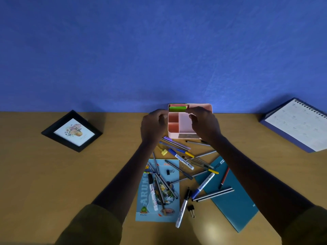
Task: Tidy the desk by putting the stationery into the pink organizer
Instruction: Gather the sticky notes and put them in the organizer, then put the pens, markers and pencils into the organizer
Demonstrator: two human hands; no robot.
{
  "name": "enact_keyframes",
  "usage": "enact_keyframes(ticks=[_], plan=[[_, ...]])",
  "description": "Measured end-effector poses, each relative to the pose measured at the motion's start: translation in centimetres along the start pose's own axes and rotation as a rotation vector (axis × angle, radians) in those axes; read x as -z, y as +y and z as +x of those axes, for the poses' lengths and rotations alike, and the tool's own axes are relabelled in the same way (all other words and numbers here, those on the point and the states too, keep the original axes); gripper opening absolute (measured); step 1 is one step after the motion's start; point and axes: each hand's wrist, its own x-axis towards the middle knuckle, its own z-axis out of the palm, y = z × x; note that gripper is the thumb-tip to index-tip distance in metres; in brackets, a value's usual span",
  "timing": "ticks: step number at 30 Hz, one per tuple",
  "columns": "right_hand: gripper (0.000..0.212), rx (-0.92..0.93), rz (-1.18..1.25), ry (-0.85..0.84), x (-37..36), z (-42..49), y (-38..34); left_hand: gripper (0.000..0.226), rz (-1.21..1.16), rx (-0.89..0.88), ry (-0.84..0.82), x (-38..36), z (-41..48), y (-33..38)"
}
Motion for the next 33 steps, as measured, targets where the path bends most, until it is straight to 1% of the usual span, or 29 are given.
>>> enact_keyframes(ticks=[5,8,11,15,20,23,26,33], plan=[[0.021,0.039,0.128,-0.005,0.0,-5.0,-0.8,0.022,-0.206,0.142,-0.093,1.6,-5.1,-0.3],[0.014,0.054,0.230,-0.030,-0.7,-8.2,-1.0,0.020,-0.263,0.273,-0.110,2.3,-8.4,-1.0],[0.019,0.014,0.306,-0.075,-1.8,-11.6,-1.2,0.021,-0.291,0.389,-0.092,3.2,-11.9,-1.5],[0.020,-0.018,0.325,-0.143,-3.2,-15.9,-1.8,0.022,-0.230,0.524,-0.069,4.9,-17.3,-3.1],[0.021,-0.014,0.350,-0.213,-3.9,-20.1,-2.8,0.030,0.043,0.602,0.003,6.5,-22.9,-7.2],[0.019,-0.033,0.319,-0.261,-4.3,-21.8,-2.8,0.040,0.186,0.576,-0.008,6.7,-25.0,-9.2],[0.019,-0.101,0.325,-0.303,-4.6,-23.4,-2.7,0.045,0.302,0.564,-0.035,6.4,-26.0,-10.6],[0.019,-0.146,0.331,-0.371,-4.9,-25.8,-2.5,0.038,0.359,0.543,-0.090,5.4,-26.8,-11.7]])
